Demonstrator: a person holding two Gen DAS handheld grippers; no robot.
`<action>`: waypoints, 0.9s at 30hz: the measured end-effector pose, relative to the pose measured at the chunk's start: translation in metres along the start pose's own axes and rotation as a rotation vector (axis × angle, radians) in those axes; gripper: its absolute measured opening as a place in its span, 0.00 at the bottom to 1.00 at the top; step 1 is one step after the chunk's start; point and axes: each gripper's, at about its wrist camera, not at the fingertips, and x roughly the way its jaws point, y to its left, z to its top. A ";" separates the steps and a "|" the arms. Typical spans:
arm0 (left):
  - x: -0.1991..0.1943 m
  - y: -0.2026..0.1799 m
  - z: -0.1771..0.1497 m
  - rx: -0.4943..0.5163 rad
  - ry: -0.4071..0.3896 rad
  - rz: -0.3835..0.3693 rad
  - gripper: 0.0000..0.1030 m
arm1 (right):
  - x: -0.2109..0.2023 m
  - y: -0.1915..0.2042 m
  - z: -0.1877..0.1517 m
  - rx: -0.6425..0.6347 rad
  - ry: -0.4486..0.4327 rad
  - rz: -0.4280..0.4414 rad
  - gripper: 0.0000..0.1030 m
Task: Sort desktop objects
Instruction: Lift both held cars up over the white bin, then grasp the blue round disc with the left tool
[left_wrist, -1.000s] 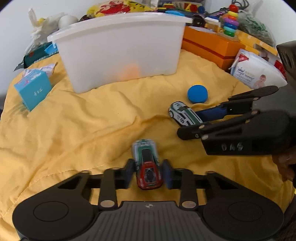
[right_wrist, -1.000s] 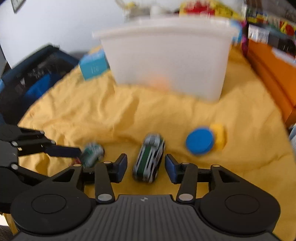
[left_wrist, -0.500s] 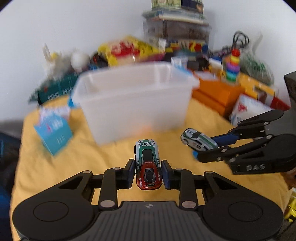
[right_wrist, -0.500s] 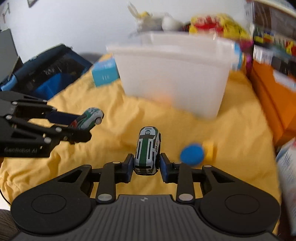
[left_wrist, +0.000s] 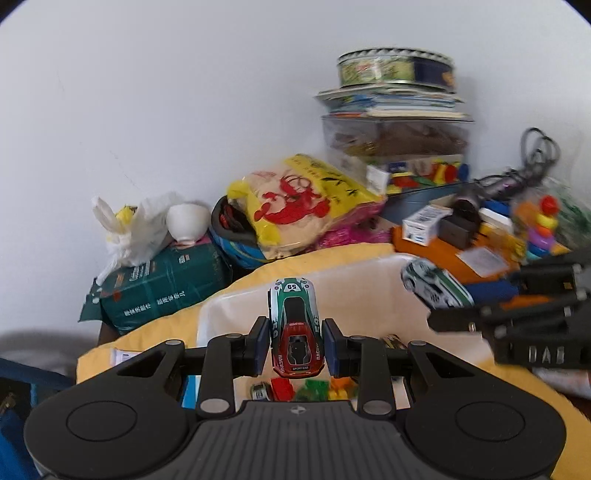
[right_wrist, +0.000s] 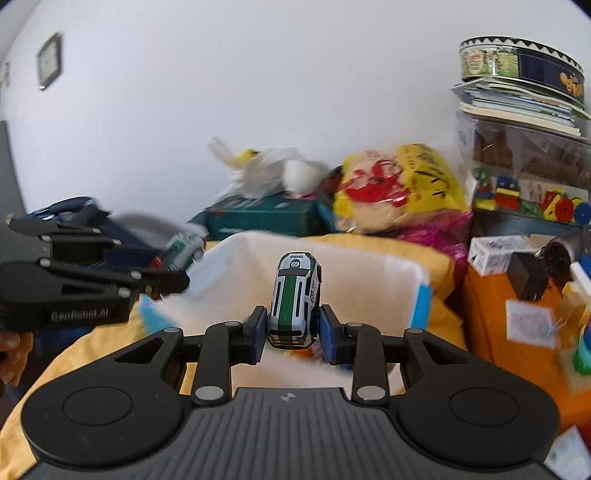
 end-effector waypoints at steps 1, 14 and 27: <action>0.011 -0.001 0.001 0.010 0.012 0.022 0.33 | 0.008 -0.002 0.002 0.005 0.002 -0.017 0.32; -0.017 -0.023 -0.024 0.012 -0.017 -0.018 0.55 | 0.035 -0.011 -0.009 0.021 0.064 -0.076 0.39; -0.053 -0.073 -0.098 -0.035 0.058 -0.144 0.61 | -0.032 -0.013 -0.044 -0.037 0.048 -0.050 0.47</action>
